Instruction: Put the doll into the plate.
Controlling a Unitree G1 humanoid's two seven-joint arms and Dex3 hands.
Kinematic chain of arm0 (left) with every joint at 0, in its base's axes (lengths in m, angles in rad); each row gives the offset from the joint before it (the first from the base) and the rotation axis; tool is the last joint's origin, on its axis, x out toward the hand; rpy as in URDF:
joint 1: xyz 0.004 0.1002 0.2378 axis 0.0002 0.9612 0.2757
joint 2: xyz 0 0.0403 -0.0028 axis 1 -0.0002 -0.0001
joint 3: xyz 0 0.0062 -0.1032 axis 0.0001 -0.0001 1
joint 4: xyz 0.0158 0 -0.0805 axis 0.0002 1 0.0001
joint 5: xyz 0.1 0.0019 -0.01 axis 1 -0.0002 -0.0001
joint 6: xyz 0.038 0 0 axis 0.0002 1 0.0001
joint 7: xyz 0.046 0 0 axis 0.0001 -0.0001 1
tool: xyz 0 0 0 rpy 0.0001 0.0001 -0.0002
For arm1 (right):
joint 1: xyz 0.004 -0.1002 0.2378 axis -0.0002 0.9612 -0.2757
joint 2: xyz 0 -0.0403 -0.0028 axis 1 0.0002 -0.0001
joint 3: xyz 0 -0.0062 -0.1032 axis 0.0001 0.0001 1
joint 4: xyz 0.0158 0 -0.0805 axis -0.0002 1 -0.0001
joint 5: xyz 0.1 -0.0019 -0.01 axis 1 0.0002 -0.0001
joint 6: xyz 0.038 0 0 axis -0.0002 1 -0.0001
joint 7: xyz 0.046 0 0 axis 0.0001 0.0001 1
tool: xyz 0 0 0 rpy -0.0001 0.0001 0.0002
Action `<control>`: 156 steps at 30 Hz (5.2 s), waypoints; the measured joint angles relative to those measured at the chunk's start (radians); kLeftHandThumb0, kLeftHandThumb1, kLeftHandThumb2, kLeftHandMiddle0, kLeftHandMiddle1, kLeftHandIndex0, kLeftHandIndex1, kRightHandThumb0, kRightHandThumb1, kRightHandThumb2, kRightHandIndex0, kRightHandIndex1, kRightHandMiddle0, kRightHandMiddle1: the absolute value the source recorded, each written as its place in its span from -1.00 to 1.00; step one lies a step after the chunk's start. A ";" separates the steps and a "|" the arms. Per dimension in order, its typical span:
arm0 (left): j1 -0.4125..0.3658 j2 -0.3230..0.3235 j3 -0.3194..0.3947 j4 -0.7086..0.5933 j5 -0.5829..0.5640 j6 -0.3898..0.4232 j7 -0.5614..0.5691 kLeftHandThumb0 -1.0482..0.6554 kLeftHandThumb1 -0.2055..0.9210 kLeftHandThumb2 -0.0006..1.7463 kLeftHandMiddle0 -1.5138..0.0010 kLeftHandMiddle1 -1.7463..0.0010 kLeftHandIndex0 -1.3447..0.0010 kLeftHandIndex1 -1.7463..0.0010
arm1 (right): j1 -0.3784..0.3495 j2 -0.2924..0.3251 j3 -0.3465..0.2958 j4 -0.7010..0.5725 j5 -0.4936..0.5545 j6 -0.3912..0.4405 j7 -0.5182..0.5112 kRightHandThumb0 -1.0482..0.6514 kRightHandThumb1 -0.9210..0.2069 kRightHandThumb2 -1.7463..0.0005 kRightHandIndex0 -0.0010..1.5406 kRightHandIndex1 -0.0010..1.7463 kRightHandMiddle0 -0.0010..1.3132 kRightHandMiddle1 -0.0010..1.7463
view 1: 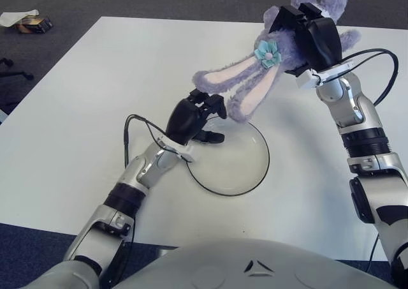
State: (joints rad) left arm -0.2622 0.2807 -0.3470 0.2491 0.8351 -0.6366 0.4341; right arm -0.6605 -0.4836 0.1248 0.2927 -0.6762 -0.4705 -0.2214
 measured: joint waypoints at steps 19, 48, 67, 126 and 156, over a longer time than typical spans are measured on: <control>-0.105 -0.008 -0.054 0.132 0.020 0.028 0.061 0.22 0.42 0.00 0.39 -0.61 0.41 -1.00 | 0.002 -0.002 0.000 0.000 0.005 0.001 0.008 0.23 0.69 -0.96 0.11 1.00 0.00 1.00; -0.279 -0.044 -0.137 0.357 0.042 0.067 0.182 0.22 0.18 0.26 0.39 -0.83 0.37 -1.00 | 0.010 -0.003 0.000 0.000 0.035 -0.005 0.023 0.23 0.60 -0.90 0.06 1.00 -0.05 0.99; -0.254 -0.054 -0.145 0.305 -0.005 0.065 0.153 0.22 0.15 0.30 0.39 -0.87 0.38 -1.00 | 0.010 -0.004 0.000 0.005 0.023 -0.008 0.010 0.23 0.62 -0.91 0.07 1.00 -0.05 1.00; -0.091 -0.202 0.149 0.062 -0.415 -0.192 0.057 0.22 -0.01 0.44 0.23 -1.00 0.39 -0.90 | 0.022 0.001 -0.001 0.016 0.081 0.061 0.073 0.23 0.51 -0.82 0.06 0.93 -0.13 1.00; -0.119 -0.150 0.392 0.280 -0.892 0.043 -0.369 0.21 -0.15 0.59 0.10 -1.00 0.44 -1.00 | 0.074 0.033 0.000 -0.121 0.169 0.001 0.138 0.23 0.51 -0.81 0.07 0.91 -0.14 1.00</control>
State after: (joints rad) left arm -0.3810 0.1303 0.0449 0.5289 -0.0572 -0.5932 0.0654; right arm -0.5868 -0.4501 0.1247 0.1719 -0.5077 -0.4698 -0.0835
